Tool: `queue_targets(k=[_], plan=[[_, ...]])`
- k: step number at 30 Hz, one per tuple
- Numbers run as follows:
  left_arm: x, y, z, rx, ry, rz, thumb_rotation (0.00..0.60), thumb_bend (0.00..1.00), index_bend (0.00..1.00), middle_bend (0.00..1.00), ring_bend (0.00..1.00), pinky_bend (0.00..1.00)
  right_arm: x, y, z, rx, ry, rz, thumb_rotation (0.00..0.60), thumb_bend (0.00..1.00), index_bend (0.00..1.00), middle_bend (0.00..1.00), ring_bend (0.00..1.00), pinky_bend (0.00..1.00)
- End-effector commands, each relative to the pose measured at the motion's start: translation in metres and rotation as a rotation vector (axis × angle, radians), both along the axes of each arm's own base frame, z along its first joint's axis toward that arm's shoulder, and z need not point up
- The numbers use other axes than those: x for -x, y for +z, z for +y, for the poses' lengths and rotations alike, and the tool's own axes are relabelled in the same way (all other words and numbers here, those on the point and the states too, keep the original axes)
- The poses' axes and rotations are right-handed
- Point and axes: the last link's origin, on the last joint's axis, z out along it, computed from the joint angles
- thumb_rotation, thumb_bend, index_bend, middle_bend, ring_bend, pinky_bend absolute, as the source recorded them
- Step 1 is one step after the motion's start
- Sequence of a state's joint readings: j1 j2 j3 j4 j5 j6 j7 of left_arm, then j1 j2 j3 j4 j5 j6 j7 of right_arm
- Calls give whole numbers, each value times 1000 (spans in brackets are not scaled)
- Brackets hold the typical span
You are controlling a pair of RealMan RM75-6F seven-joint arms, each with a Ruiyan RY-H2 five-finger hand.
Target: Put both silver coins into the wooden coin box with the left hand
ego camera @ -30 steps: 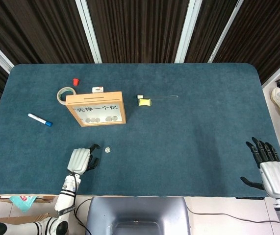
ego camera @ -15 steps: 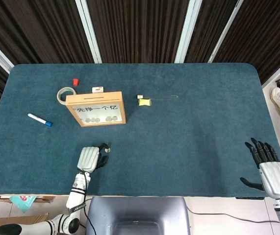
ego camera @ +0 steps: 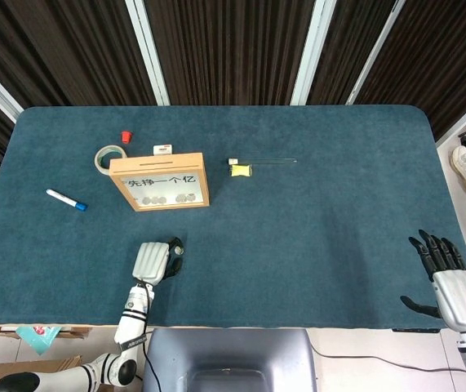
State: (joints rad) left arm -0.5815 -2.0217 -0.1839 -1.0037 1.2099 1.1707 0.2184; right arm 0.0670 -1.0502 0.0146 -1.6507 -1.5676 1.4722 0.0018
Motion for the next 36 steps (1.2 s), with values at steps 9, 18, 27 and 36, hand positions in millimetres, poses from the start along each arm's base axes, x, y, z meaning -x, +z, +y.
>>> queue_targets(k=[9, 18, 27, 36], plan=[[2, -1, 1, 15, 2, 19, 600, 388, 437, 1000, 1000, 1000, 0, 1, 0, 1, 1, -2, 600, 204, 0, 0, 0, 0], [4, 0, 3, 17, 8, 31, 600, 387, 438, 1000, 1000, 1000, 0, 0, 1, -6, 4, -1, 600, 204, 0, 0, 0, 0], [7, 1, 6, 4, 14, 37, 600, 385, 468, 1000, 1000, 1000, 0, 0, 1, -7, 5, -1, 600, 203, 0, 0, 0, 0], [8, 2, 10, -14, 15, 29, 600, 381, 529, 1000, 1000, 1000, 0, -1, 1, -10, 3, 2, 600, 204, 0, 0, 0, 0]])
